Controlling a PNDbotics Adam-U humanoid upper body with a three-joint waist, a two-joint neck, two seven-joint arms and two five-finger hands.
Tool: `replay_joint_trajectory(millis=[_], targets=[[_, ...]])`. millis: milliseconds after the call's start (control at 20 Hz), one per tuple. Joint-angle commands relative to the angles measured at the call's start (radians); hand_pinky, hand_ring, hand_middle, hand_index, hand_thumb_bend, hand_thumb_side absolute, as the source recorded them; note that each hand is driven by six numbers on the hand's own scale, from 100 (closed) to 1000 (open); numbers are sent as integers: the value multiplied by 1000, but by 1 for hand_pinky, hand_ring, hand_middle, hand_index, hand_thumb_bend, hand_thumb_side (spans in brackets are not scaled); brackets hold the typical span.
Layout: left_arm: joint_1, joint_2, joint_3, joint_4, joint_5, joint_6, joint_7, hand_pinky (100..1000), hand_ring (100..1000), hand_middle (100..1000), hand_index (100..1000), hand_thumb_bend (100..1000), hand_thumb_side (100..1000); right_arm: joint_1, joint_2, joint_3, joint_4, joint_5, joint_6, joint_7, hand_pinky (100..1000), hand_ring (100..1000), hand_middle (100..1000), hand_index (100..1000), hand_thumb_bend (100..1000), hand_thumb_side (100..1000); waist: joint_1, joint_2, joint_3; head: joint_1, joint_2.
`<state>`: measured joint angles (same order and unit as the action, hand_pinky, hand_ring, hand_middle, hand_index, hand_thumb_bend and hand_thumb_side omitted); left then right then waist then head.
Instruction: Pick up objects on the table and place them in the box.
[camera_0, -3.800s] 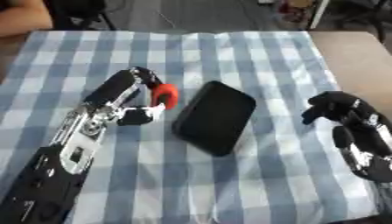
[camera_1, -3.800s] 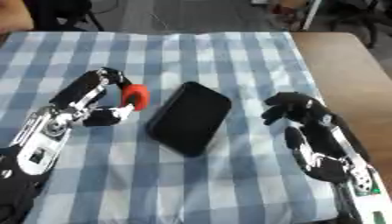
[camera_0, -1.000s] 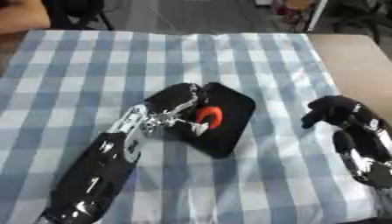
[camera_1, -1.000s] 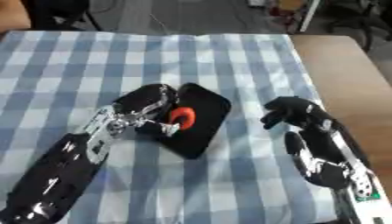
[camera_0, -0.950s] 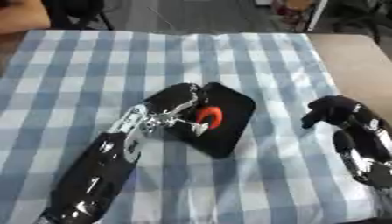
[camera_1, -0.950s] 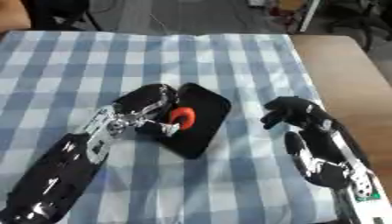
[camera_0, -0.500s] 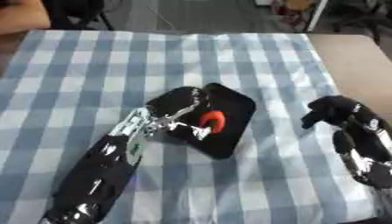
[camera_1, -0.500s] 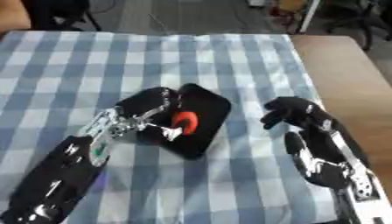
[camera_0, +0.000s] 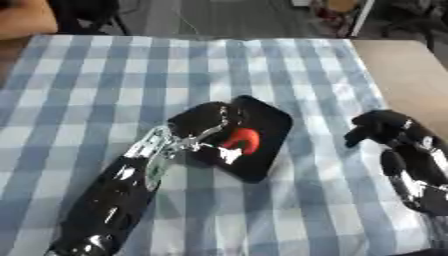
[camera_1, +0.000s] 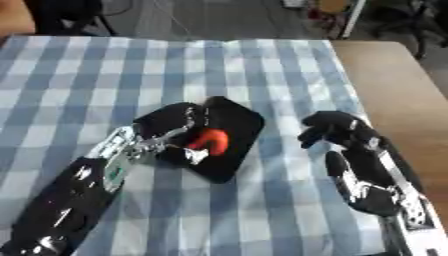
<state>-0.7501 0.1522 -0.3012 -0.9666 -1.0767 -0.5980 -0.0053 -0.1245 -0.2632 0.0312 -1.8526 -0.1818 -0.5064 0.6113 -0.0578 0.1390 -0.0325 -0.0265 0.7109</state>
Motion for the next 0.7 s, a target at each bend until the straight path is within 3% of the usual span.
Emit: replay_joint_trajectory(millis=[50,550,600,650,700], targets=[[-16,3,-1,-6,-29,-5,9,843,768,856,862,164,596,-9,-6,-5,-12,-2,-298,296,614,685,768,903,100,395,0,-10,-1,-1,-14],[-16,3,3,9,-70,-4,32,861,800,901,932,234,687,-9,-6,-6,-11,-2,-299,296,614,685,768,902,100,396,0,-9,-1,0,-15],[-15,3,4,12,-70,-4,30,863,802,911,937,240,740,-9,-6,-6,-11,-2,-299,296,614,685,768,903,100,396,0,-9,-1,-1,-15],[-14,2,6,16,-69,-3,25,863,802,910,936,238,735,-9,-6,-6,-11,-2,-299,296,614,685,768,903,100,396,0,-9,-1,-1,-15],[-13,2,7,20,-65,-3,20,865,804,920,942,276,812,-9,-6,-6,-11,-2,-299,296,614,685,768,902,100,396,0,-9,-1,-1,-15]])
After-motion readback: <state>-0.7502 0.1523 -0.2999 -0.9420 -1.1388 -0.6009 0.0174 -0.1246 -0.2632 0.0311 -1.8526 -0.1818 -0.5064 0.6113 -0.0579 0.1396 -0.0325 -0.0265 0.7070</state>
